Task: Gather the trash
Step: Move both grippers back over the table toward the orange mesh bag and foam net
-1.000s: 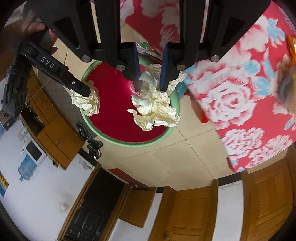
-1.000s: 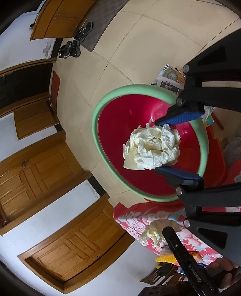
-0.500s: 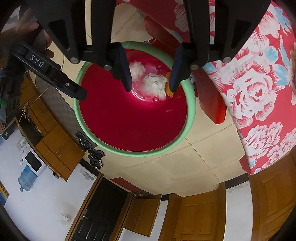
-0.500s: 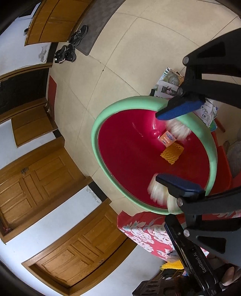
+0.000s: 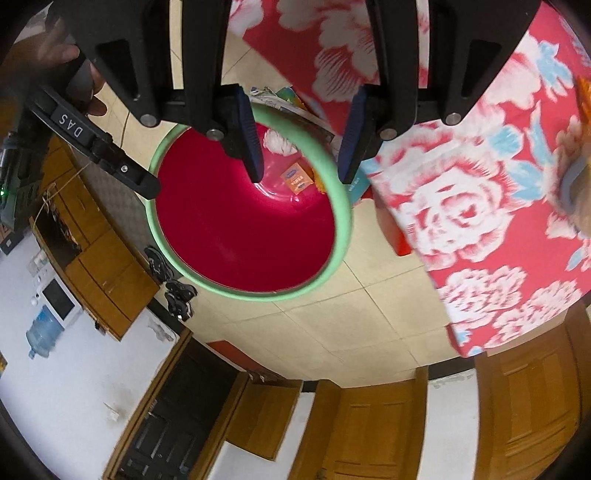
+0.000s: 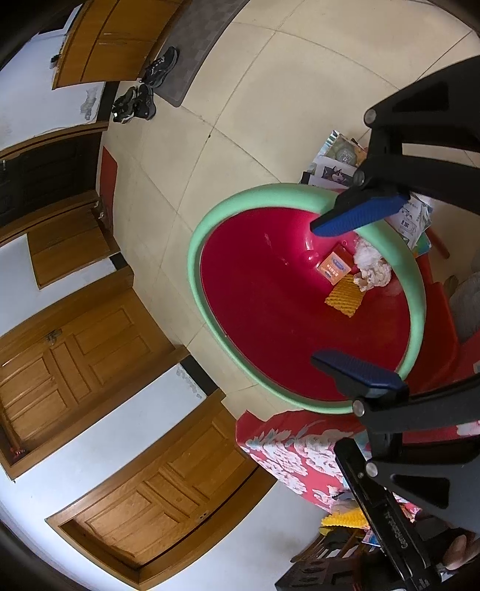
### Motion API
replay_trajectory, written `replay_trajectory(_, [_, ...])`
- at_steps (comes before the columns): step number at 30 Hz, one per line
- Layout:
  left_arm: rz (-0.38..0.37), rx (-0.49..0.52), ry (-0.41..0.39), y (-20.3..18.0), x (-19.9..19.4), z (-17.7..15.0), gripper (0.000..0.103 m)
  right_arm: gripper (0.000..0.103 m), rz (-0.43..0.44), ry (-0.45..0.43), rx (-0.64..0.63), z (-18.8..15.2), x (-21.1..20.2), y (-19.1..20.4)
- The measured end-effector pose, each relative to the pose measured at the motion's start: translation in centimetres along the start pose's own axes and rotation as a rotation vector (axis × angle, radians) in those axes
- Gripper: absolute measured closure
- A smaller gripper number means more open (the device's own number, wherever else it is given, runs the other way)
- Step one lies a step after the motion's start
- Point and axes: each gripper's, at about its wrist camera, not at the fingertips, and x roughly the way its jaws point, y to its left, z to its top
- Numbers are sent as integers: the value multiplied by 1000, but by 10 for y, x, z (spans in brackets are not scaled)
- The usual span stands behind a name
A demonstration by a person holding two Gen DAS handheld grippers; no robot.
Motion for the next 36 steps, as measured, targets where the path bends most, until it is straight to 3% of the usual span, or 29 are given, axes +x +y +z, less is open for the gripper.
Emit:
replay_trajectory(19, [77,-160,-145,71,-84,-26,62,32,82,-4,-100,-16,-23,70])
replay_trajectory(36, [131,-308,-227,138,-134,-53,62,29,148,59,-199,-42,-19,138])
